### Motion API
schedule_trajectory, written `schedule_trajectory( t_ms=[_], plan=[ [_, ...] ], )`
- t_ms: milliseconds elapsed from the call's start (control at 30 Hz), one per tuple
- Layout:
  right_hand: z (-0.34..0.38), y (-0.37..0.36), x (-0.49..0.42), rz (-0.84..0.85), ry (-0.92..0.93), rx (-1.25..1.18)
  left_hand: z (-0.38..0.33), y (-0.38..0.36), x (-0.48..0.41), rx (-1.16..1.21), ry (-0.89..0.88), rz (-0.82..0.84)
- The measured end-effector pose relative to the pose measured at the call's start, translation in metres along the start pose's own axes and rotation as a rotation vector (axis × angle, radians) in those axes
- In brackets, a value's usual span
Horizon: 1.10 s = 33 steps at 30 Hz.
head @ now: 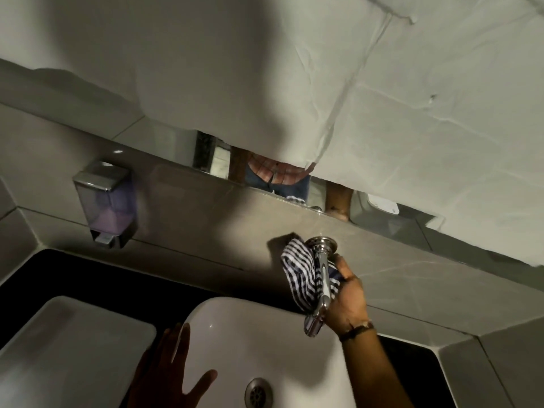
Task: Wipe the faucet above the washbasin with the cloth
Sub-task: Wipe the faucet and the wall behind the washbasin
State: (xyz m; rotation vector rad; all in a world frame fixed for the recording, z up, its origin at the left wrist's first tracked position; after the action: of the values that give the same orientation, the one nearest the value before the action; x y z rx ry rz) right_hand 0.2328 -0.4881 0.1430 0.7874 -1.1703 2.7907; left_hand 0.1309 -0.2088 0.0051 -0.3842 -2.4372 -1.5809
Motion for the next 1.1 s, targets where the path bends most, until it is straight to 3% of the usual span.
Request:
schedule_trajectory(
  t_ms=[67, 133, 300, 367, 500, 633, 800, 833, 867, 967, 1000, 1067, 1100],
  plan=[
    [0.009, 0.014, 0.013, 0.011, -0.024, 0.109, 0.002, -0.005, -0.001, 0.020, -0.006, 0.026],
    [0.024, 0.012, 0.025, -0.027, 0.052, 0.384, 0.004, -0.011, 0.000, 0.038, 0.006, 0.047],
    [0.021, -0.053, 0.049, -0.251, 0.161, 1.722, 0.002, -0.013, 0.002, 0.091, -0.012, 0.014],
    [0.011, -0.065, 0.055, -0.307, 0.247, 1.906, 0.002, -0.012, 0.000, 0.110, -0.009, 0.026],
    [0.018, -0.058, 0.070, -0.526, 0.398, 1.585, 0.002, -0.014, -0.002, 0.100, -0.019, 0.029],
    [0.035, -0.055, 0.040, -0.675, 0.052, 1.526, 0.006, -0.017, 0.000, 0.117, -0.007, -0.003],
    [0.034, -0.057, 0.041, -0.736, -0.120, 1.539, 0.003, -0.017, 0.003, 0.095, -0.013, -0.008],
    [0.028, -0.053, 0.049, -0.752, -0.088, 1.616, 0.003, -0.017, 0.002, 0.092, -0.014, -0.001],
    [0.023, -0.053, 0.062, -0.780, 0.085, 1.718, 0.004, -0.018, 0.000, 0.089, -0.010, 0.010],
    [0.014, -0.047, 0.083, -0.763, 0.280, 1.719, 0.004, -0.021, -0.003, 0.075, -0.015, 0.018],
    [0.017, -0.054, 0.073, -0.717, 0.224, 1.746, 0.004, -0.022, -0.002, 0.074, -0.018, 0.014],
    [0.023, -0.054, 0.049, -0.657, -0.185, 1.542, 0.004, -0.022, 0.002, 0.070, -0.025, 0.011],
    [0.029, -0.053, 0.043, -0.648, -0.259, 1.432, 0.003, -0.022, 0.003, 0.067, -0.030, 0.002]
  ],
)
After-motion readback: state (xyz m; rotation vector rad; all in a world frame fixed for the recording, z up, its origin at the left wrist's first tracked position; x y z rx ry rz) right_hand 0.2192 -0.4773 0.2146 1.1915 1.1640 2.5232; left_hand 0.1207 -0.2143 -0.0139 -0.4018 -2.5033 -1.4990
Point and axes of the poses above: each hand's wrist, its own x-axis away from the middle knuckle, its own y-axis out of the back of the hand, z = x × y, the point moved 8 cm from there along -x, towards the middle knuckle, and after that the axes turned 10 degrees about z, right-handed, at the moved point
